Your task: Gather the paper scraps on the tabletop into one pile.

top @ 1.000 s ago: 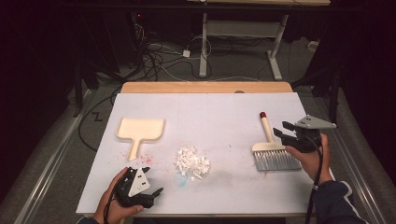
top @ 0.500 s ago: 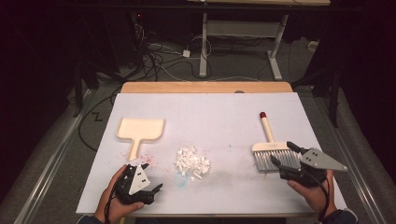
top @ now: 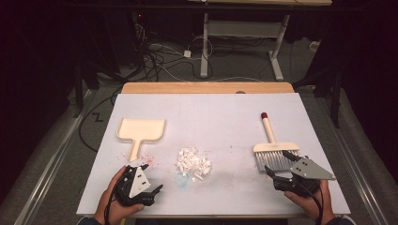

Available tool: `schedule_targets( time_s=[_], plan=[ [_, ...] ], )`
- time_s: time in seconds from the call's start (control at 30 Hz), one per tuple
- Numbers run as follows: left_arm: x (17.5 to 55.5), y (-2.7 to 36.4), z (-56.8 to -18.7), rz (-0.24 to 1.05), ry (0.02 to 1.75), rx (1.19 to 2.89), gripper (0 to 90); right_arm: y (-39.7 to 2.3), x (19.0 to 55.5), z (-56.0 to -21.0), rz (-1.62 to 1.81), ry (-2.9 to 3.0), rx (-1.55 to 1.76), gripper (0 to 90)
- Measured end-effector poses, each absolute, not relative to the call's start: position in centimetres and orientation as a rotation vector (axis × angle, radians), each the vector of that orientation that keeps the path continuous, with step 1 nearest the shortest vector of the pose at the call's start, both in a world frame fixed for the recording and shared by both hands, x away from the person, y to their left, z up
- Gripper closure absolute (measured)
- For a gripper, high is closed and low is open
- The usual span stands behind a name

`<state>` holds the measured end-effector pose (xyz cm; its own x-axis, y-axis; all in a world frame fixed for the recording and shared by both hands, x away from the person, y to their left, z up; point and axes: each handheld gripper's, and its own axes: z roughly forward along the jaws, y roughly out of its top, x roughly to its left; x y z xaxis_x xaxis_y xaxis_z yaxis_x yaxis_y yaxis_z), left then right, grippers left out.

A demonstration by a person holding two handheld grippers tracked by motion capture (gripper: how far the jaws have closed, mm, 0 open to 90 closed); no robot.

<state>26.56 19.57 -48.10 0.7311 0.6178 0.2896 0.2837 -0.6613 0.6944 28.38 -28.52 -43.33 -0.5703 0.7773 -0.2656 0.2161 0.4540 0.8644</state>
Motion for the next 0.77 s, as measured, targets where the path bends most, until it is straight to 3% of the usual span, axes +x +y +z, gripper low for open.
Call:
schedule_targets(
  time_s=[0.77],
  plan=[
    [27.23,19.24,-48.39,0.674,0.690,2.311,17.6,-28.80,28.52,-43.41,1.086,2.046,0.838,22.6]
  ],
)
